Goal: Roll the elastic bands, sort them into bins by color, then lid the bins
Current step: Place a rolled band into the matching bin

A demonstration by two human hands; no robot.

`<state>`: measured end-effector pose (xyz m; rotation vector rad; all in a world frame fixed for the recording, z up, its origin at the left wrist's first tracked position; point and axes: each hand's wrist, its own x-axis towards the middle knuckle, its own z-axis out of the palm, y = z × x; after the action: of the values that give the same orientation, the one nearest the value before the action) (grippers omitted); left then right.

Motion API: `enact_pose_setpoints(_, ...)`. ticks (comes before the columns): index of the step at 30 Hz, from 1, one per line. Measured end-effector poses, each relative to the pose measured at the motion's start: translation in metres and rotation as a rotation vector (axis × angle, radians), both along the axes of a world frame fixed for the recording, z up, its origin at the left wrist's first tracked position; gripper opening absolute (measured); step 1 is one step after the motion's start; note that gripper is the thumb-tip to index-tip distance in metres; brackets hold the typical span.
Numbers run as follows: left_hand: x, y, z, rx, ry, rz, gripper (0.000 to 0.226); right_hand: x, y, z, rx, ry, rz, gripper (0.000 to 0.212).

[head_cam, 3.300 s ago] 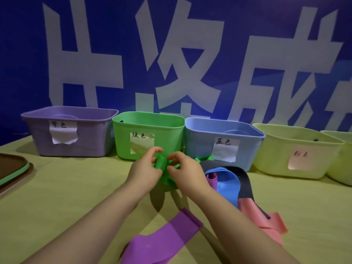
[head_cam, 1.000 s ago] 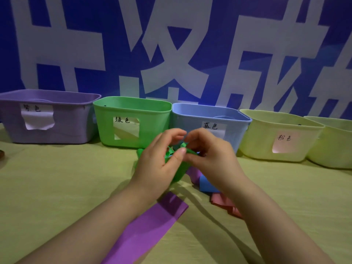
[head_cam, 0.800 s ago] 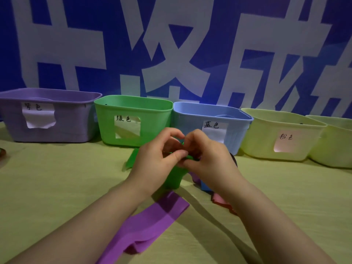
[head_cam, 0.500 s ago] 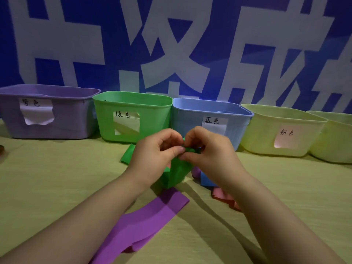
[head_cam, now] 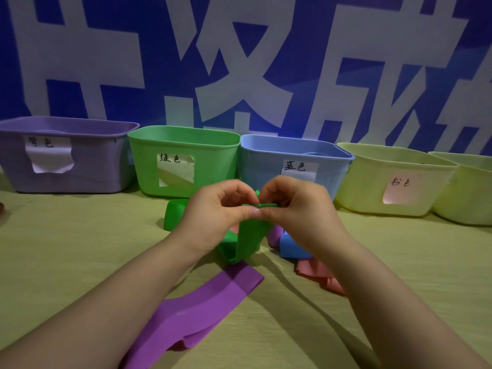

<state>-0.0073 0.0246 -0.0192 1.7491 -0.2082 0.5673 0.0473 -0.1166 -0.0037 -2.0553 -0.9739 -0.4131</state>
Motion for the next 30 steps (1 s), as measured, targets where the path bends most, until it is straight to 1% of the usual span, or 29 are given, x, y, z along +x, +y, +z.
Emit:
enact_pose_setpoints(3,-0.0006,0.0015,0.0015,0.039,0.011,0.022,0.018,-0.0005,0.0000,0.0009,-0.048,0.043,-0.018,0.017)
enact_pose_setpoints(7,0.0049,0.0060,-0.0044,0.160,0.021,0.119,0.018,-0.0026,-0.0001,0.0022,-0.156,0.045,-0.063,0.019)
enact_pose_setpoints(10,0.0053,0.0082,-0.0058,0.227,0.011,0.182,0.013,-0.0031,0.0000,0.0014,-0.167,0.019,-0.043,0.018)
enact_pose_setpoints(14,0.0025,0.0078,-0.0059,0.339,-0.015,0.238,0.016,-0.0036,0.0015,0.0009,-0.210,-0.043,-0.020,0.019)
enact_pose_setpoints(17,0.0009,0.0060,-0.0031,0.265,-0.017,0.210,0.014,-0.0019,0.0021,0.0011,-0.209,-0.074,-0.019,0.022)
enact_pose_setpoints(20,-0.0002,0.0047,-0.0001,0.179,-0.008,0.143,0.018,-0.0004,0.0005,0.0021,-0.198,-0.062,-0.028,0.024)
enact_pose_setpoints(22,-0.0003,0.0050,-0.0002,0.184,-0.007,0.131,0.021,-0.0001,-0.0002,0.0031,-0.213,-0.052,-0.027,0.026)
enact_pose_setpoints(26,0.0012,0.0081,-0.0035,0.244,-0.050,0.196,0.022,-0.0021,0.0012,0.0026,-0.244,-0.007,0.012,0.028)
enact_pose_setpoints(28,0.0010,0.0078,-0.0031,0.272,-0.073,0.221,0.022,-0.0022,0.0020,0.0020,-0.174,0.046,0.033,0.024)
enact_pose_setpoints(30,0.0024,0.0089,-0.0038,0.247,-0.085,0.225,0.020,-0.0013,0.0024,0.0007,-0.068,0.099,0.048,0.016)
